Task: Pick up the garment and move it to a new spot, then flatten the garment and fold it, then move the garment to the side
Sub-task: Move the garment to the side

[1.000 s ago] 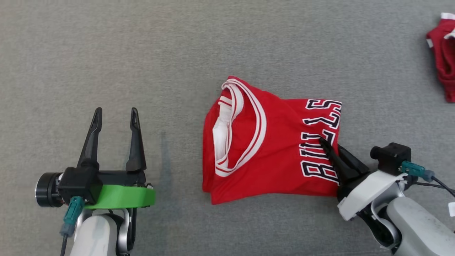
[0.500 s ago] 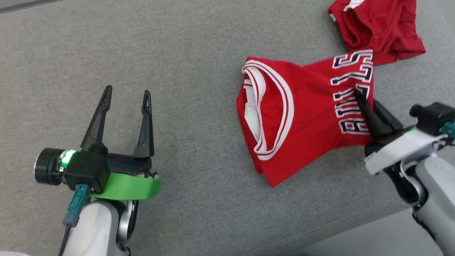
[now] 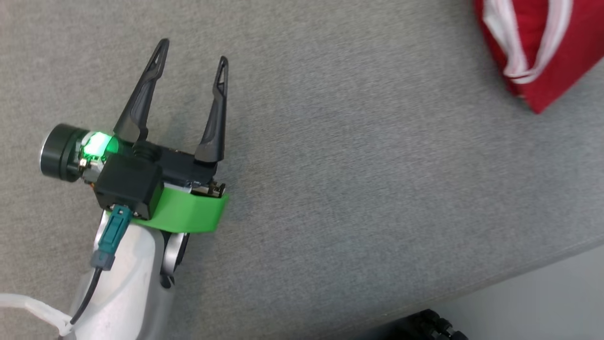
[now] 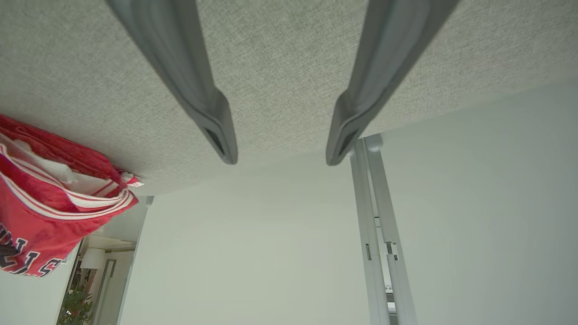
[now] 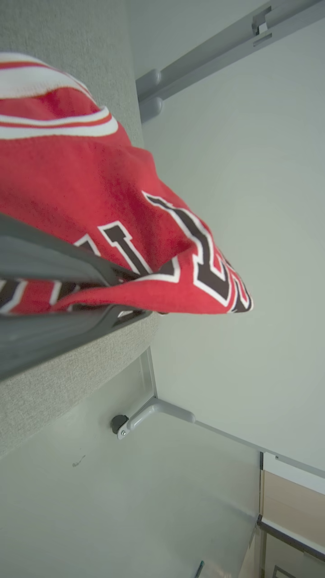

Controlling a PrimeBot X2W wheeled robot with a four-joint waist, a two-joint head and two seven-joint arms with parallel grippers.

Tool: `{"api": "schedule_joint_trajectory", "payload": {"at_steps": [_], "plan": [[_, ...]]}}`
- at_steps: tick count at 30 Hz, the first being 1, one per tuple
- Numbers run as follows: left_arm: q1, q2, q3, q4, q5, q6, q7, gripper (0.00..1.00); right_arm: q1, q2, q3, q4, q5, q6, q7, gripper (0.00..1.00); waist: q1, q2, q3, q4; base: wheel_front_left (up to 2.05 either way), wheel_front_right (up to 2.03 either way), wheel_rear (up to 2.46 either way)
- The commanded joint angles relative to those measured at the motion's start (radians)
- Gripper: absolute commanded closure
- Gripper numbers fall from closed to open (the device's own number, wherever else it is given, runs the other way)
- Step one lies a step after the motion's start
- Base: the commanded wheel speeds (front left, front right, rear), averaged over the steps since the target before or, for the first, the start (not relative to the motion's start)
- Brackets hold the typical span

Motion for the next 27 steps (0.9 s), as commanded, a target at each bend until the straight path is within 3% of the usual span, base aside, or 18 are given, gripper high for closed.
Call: {"api": "schedule_joint_trajectory", "payload": {"at_steps": [1,3,4,6,12,19,27], "plan": [[-0.024,0.005,-0.005,0.002,0.005,-0.004,-0.004,0.0,-0.019,-0.005,-0.016,0.019,-0.002,-0.001,-0.003,1.0,0.0,-0.0001,0.086,0.084,0.0,0.0,0.0],[-0.039,0.002,-0.012,0.006,0.009,-0.005,-0.008,0.0,-0.028,-0.018,-0.032,0.069,-0.011,-0.001,-0.003,1.0,0.0,-0.0001,0.096,0.093,0.0,0.0,0.0],[-0.046,0.0,-0.016,0.008,0.011,-0.005,-0.011,0.0,-0.038,-0.025,-0.046,0.092,-0.019,-0.001,-0.003,0.59,0.0,-0.0001,0.101,0.097,0.0,0.0,0.0],[-0.053,-0.001,-0.021,0.013,0.012,-0.005,-0.013,0.0,-0.047,-0.023,-0.071,0.135,-0.041,-0.001,-0.003,0.0,0.0,-0.0001,0.104,0.098,0.0,0.0,0.0],[-0.031,0.001,-0.014,0.037,-0.007,0.006,-0.026,0.0,0.018,0.028,-0.238,0.131,-0.166,-0.001,-0.003,0.0,0.0,-0.0001,0.062,0.08,0.0,0.0,0.0],[0.065,0.001,0.021,0.078,-0.055,0.034,-0.036,0.0,0.236,0.176,-0.38,-0.096,-0.303,-0.001,-0.003,0.0,0.0,-0.0001,-0.082,0.039,0.0,0.0,0.0],[0.209,0.007,0.07,0.104,-0.109,0.076,-0.026,0.0,0.496,0.334,-0.3,-0.374,-0.388,-0.001,-0.003,0.0,0.0,-0.0001,-0.235,0.006,0.0,0.0,0.0]]}}
